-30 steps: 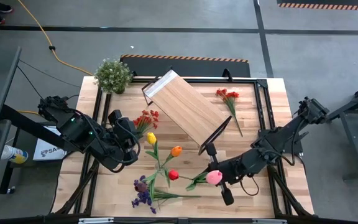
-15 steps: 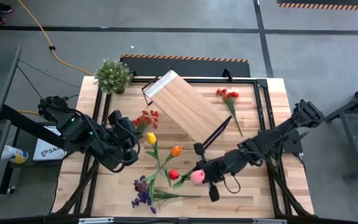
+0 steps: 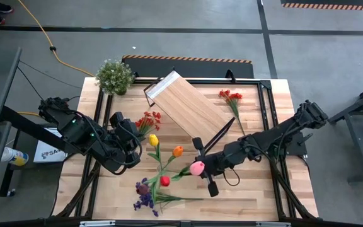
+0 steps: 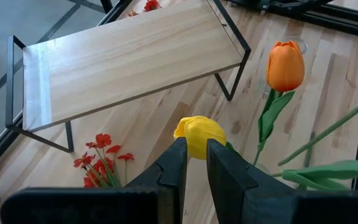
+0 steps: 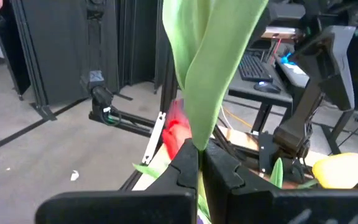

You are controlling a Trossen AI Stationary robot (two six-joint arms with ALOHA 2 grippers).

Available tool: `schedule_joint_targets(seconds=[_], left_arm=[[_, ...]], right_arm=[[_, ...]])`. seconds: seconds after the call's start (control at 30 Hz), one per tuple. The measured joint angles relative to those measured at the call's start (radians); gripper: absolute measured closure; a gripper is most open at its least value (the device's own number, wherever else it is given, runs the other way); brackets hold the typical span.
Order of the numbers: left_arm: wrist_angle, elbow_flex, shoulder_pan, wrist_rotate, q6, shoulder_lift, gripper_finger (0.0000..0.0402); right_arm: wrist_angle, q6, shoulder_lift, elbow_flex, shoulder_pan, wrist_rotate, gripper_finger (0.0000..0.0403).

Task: Pick and place flowers into a vace then onto a shelf
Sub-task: Put the pink tulip into the left transparent vase

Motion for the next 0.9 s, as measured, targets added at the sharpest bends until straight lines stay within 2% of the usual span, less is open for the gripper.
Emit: schedule_joint_targets(seconds=[0.5,0.9], left_arm=[[-0.006,0.0,0.0,0.0,0.0,0.0,0.0305],[-0.004,0.0,0.0,0.0,0.0,0.0,0.0305]], right_arm=[[-0.022,0.001,0.049,0.001,0.001,0.012,0.0403],[0.026,-0.044,0.066,0.001,-0.019,0.038,0.0403]])
